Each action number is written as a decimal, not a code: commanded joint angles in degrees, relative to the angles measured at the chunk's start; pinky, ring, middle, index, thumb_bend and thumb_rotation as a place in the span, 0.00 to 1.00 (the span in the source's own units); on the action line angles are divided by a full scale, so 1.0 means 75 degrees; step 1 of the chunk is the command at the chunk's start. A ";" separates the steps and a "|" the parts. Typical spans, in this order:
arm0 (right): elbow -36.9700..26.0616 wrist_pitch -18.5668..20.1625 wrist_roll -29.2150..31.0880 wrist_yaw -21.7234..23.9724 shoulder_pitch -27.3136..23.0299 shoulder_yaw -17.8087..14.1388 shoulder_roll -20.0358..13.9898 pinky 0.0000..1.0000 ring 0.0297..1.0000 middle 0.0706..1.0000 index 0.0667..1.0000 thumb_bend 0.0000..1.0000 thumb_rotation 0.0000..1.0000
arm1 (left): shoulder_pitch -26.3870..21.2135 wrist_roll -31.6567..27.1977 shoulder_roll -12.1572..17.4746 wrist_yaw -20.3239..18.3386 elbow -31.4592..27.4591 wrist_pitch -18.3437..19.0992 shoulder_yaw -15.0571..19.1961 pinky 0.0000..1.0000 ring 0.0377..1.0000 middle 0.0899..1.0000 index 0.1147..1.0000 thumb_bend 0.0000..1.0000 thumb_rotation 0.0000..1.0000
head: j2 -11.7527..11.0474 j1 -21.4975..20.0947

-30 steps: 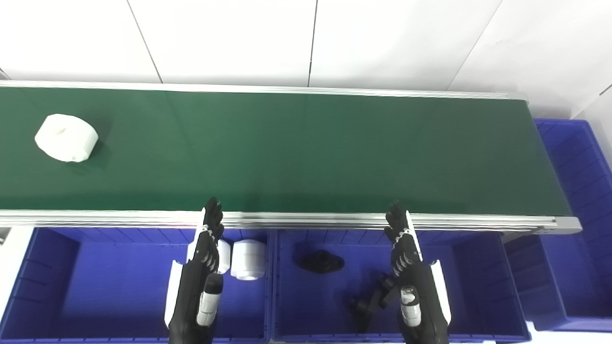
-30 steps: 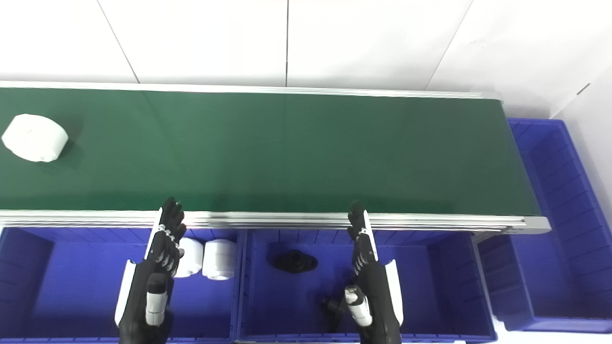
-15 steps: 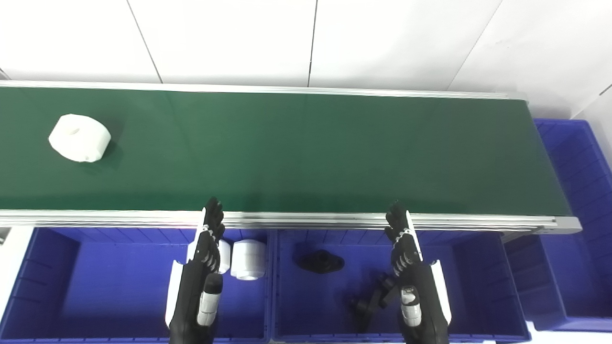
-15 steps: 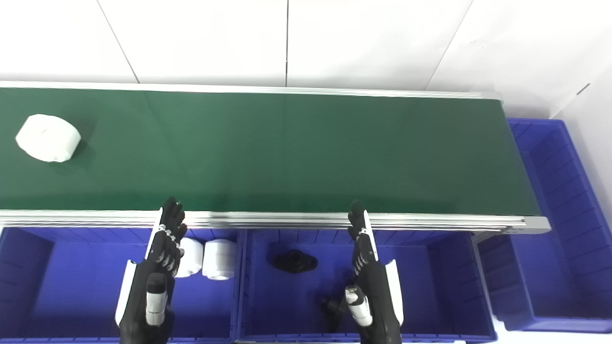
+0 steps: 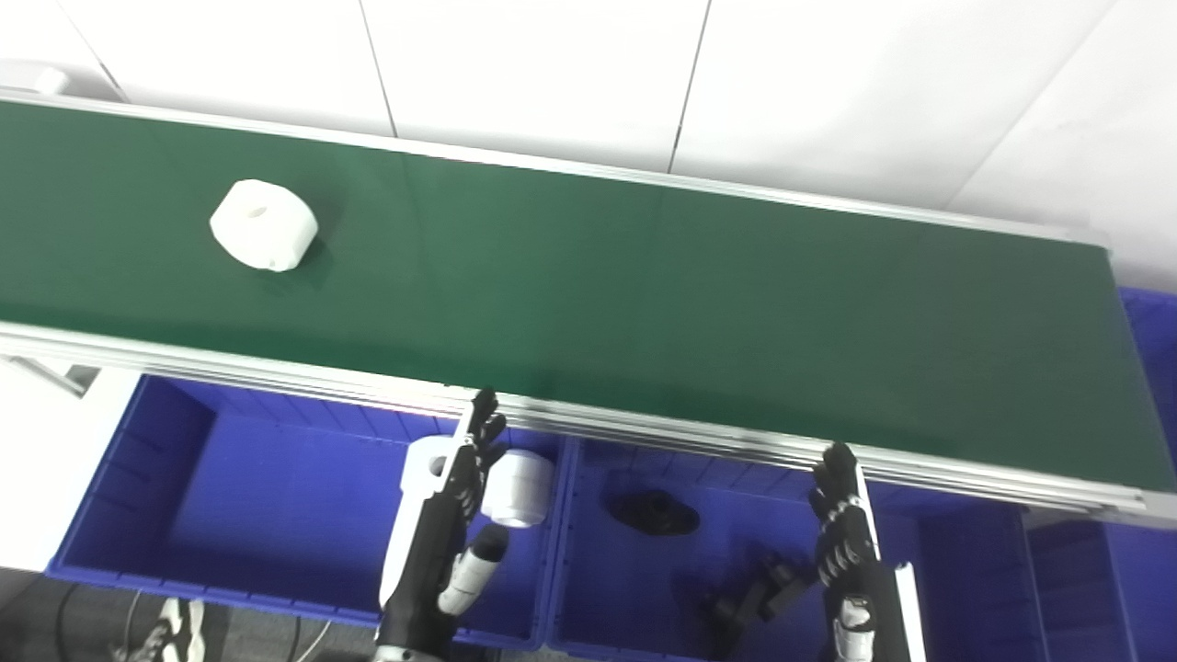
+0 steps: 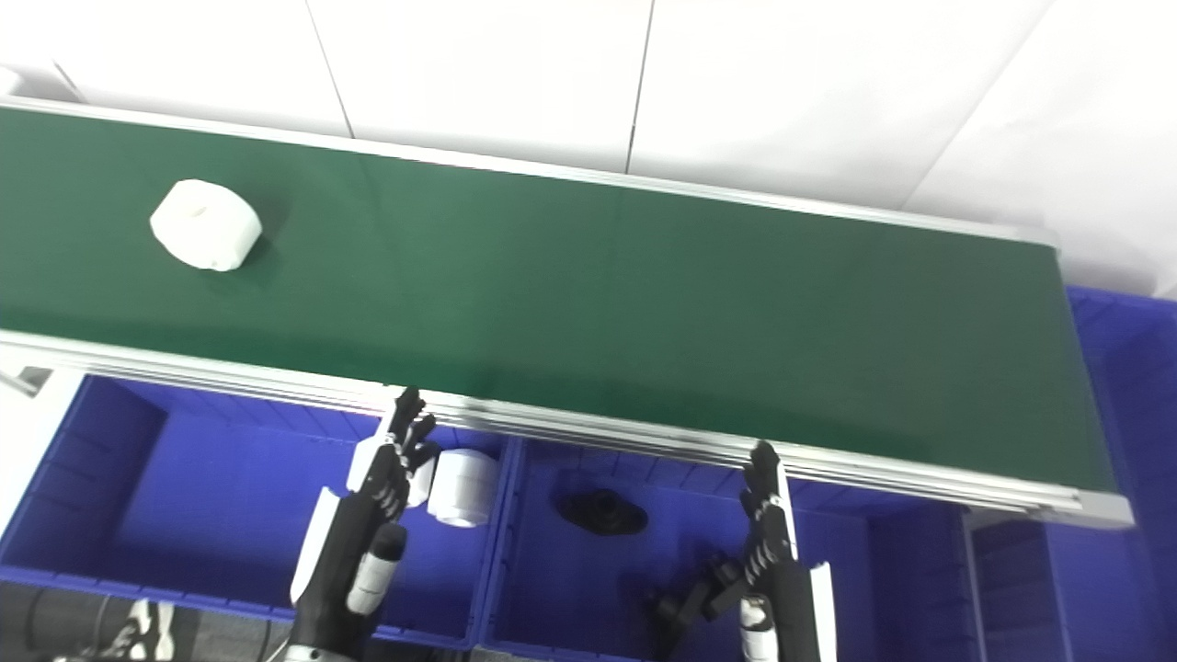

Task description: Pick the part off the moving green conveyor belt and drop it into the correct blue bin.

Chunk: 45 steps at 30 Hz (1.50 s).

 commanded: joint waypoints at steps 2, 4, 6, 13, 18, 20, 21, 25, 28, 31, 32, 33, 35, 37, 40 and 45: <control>-0.0013 -0.0478 0.0239 0.0206 -0.0108 -0.0080 -0.0074 1.00 1.00 1.00 1.00 0.93 1.00 | -0.0096 0.0106 -0.0445 0.0153 0.0223 -0.0528 -0.0302 0.91 0.96 1.00 1.00 0.89 0.95 | -0.0120 0.0181; 0.0072 -0.0479 0.0380 0.0317 -0.0171 -0.0142 -0.0096 1.00 1.00 1.00 1.00 0.93 1.00 | -0.0158 0.0190 -0.0515 0.0238 0.0401 -0.0650 -0.0286 0.89 0.95 1.00 1.00 0.92 0.94 | -0.0231 0.0323; 0.0156 -0.0480 0.0417 0.0400 -0.0218 -0.0205 -0.0109 1.00 1.00 1.00 1.00 0.93 1.00 | -0.0213 0.0311 -0.0556 0.0342 0.0575 -0.0756 -0.0269 0.87 0.95 1.00 1.00 0.94 0.95 | -0.0375 0.0439; 0.0473 -0.0480 0.0561 0.0636 -0.0325 -0.0448 -0.0078 1.00 1.00 1.00 1.00 0.95 1.00 | -0.0488 0.0396 -0.0600 0.0627 0.1157 -0.0913 -0.0338 0.83 0.94 1.00 1.00 0.98 0.96 | -0.0949 0.0970; 0.0605 -0.0480 0.0659 0.0783 -0.0367 -0.0586 -0.0021 1.00 1.00 1.00 1.00 0.95 1.00 | -0.0660 0.0504 -0.0552 0.0915 0.1424 -0.0927 -0.0462 0.79 0.92 1.00 1.00 0.97 0.96 | -0.1222 0.1118; 0.0654 -0.0478 0.0747 0.0845 -0.0389 -0.0622 0.0018 1.00 1.00 1.00 1.00 0.95 1.00 | -0.0733 0.0451 -0.0512 0.1045 0.1487 -0.0925 -0.0560 0.78 0.91 1.00 1.00 0.97 0.96 | -0.1300 0.1211; 0.0678 -0.0478 0.0756 0.0873 -0.0411 -0.0646 0.0032 1.00 1.00 1.00 1.00 0.95 1.00 | -0.0771 0.0446 -0.0490 0.1123 0.1521 -0.0925 -0.0613 0.78 0.91 1.00 1.00 0.97 0.96 | -0.1348 0.1324; 0.0821 -0.0479 0.0763 0.1019 -0.0516 -0.0740 0.0108 1.00 1.00 1.00 1.00 0.95 1.00 | -0.0908 0.0353 -0.0375 0.1284 0.1584 -0.0925 -0.0743 0.77 0.90 1.00 1.00 0.97 0.95 | -0.1517 0.1594; 0.0860 -0.0480 0.0753 0.1132 -0.0581 -0.0753 0.0211 1.00 1.00 1.00 1.00 0.94 1.00 | -0.0950 0.0157 -0.0240 0.1248 0.1205 -0.0922 -0.0752 0.77 0.90 1.00 1.00 0.99 0.95 | -0.1521 0.1686; 0.0856 -0.0480 0.0958 0.1380 -0.0601 -0.0796 0.0297 1.00 1.00 1.00 1.00 0.90 1.00 | -0.0924 0.0009 -0.0146 0.1059 0.0435 -0.0916 -0.0673 0.78 0.88 0.98 1.00 0.93 0.94 | -0.1493 0.1683; 0.0825 -0.0480 0.0998 0.1442 -0.0590 -0.0808 0.0327 1.00 1.00 1.00 1.00 0.90 1.00 | -0.0929 -0.0027 -0.0122 0.1012 0.0229 -0.0915 -0.0645 0.77 0.88 0.97 1.00 0.93 0.94 | -0.1388 0.1668; 0.0801 -0.0480 0.1019 0.1495 -0.0581 -0.0828 0.0356 1.00 1.00 1.00 1.00 0.90 1.00 | -0.0930 -0.0052 -0.0107 0.0979 0.0094 -0.0912 -0.0625 0.76 0.88 0.97 1.00 0.92 0.93 | -0.1388 0.1668; 0.0669 -0.0480 0.0933 0.1465 -0.0514 -0.0859 0.0416 1.00 1.00 1.00 1.00 0.90 1.00 | -0.1202 -0.0155 -0.0038 0.0897 -0.0413 -0.0897 -0.0481 0.73 0.87 0.96 1.00 0.92 0.92 | -0.1232 0.1738; 0.0553 -0.0480 0.0887 0.1449 -0.0452 -0.0857 0.0423 1.00 1.00 1.00 1.00 0.90 1.00 | -0.1552 0.0118 0.0025 0.0859 -0.0872 -0.0842 -0.0208 0.70 0.84 0.92 1.00 0.93 0.88 | -0.1114 0.1786; 0.0436 -0.0476 0.0892 0.1458 -0.0427 -0.0866 0.0429 1.00 1.00 1.00 1.00 0.89 1.00 | -0.2131 0.0672 0.0202 0.0745 -0.1562 -0.0535 0.0406 0.65 0.80 0.86 0.99 0.91 0.78 | -0.0917 0.1786; 0.0111 -0.0407 0.0834 0.1335 -0.0299 -0.0777 0.0443 1.00 1.00 1.00 1.00 0.91 1.00 | -0.3717 0.0557 0.1186 -0.0092 -0.2277 0.0534 0.1435 0.70 0.83 0.86 0.89 0.96 0.50 | -0.0610 0.1667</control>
